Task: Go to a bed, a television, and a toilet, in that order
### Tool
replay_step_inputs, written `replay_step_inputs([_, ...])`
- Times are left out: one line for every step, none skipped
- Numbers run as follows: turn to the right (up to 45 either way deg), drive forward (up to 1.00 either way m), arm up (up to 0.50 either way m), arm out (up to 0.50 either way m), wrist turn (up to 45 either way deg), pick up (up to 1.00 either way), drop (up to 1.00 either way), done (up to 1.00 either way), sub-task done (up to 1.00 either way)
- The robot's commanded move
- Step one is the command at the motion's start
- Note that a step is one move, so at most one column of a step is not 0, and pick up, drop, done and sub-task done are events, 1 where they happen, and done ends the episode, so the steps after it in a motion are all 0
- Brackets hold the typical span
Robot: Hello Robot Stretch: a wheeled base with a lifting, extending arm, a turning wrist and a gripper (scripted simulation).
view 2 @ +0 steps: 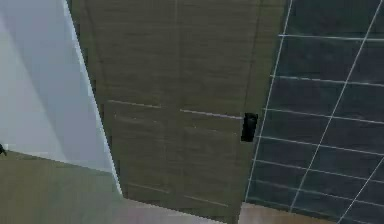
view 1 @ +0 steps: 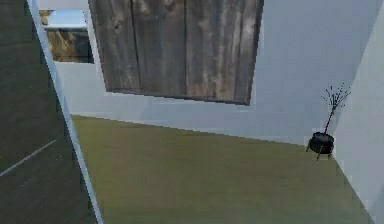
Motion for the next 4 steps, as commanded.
replay_step_inputs([0.0, 1.0, 0.0, 0.0, 0.0, 0.0, 0.0, 0.0, 0.0])
replay_step_inputs([0.0, 0.1, 0.0, 0.0, 0.0, 0.0, 0.0, 0.0, 0.0])
replay_step_inputs([-12.0, 0.0, 0.0, 0.0, 0.0, 0.0, 0.0, 0.0, 0.0])
replay_step_inputs([0.0, 0.65, 0.0, 0.0, 0.0, 0.0, 0.0, 0.0, 0.0])
